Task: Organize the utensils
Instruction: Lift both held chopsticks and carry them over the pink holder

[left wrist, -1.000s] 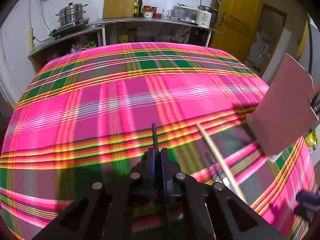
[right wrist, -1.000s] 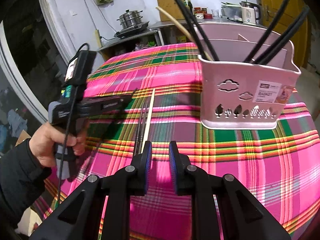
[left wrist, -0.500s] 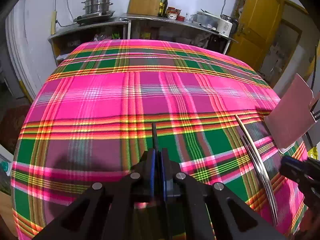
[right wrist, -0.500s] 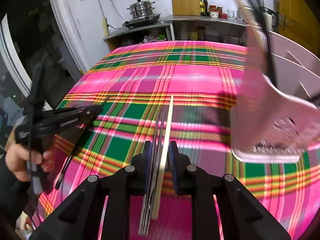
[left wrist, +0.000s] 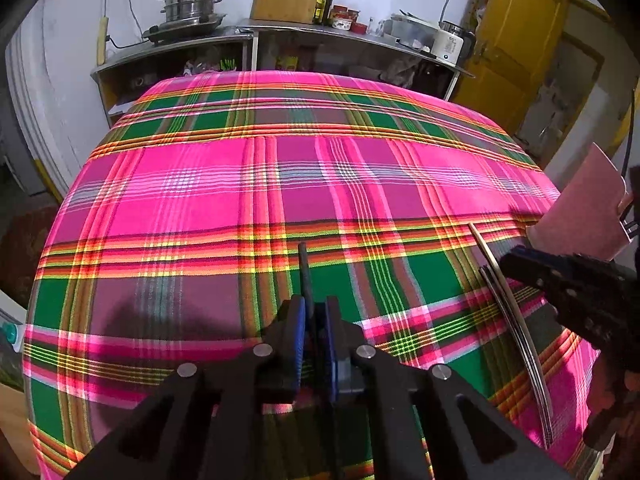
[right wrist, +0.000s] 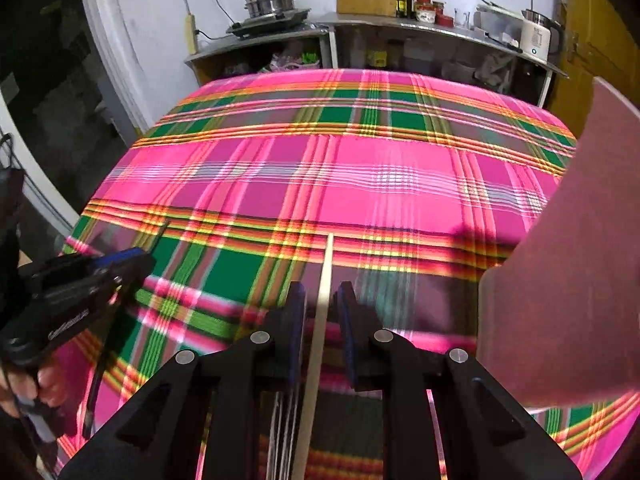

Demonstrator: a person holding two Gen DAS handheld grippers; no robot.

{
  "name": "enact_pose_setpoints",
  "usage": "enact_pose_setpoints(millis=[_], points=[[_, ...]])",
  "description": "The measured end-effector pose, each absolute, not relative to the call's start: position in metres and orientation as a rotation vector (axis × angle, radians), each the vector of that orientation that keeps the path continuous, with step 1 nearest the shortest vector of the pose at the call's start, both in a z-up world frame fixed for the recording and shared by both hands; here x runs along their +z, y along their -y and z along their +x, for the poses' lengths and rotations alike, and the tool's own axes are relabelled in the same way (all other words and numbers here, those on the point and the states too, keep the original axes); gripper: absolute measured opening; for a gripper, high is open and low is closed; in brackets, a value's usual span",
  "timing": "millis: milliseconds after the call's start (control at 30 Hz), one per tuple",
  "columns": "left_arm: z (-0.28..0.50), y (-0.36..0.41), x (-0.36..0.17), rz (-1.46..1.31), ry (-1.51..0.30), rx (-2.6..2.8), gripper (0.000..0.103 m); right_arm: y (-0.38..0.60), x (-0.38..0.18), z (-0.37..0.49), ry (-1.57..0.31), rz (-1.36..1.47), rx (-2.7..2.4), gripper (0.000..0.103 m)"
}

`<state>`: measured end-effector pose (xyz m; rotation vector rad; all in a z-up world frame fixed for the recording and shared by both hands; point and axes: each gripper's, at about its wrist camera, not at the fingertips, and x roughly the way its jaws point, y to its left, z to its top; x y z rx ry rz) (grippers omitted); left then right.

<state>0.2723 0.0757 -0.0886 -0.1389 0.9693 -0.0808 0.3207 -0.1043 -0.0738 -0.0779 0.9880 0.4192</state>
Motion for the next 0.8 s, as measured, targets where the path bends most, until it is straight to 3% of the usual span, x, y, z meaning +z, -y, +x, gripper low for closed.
enact_pose_setpoints(millis=[400, 533, 800], points=[[0.276, -0.069, -0.089, -0.088, -0.970, -0.073, 0.009, 0.090, -0.088, 0.342, -1.046, -0.103, 0.404, 0.017], [0.278, -0.065, -0.088, -0.063, -0.979, -0.070, 0.009, 0.091, -0.088, 0.348, -1.056, -0.114, 0.400, 0.007], [0.285, -0.070, -0.085, -0.106, -0.997, -0.088, 0.005, 0.091, -0.074, 0.344, -1.030, -0.098, 0.430, 0.006]])
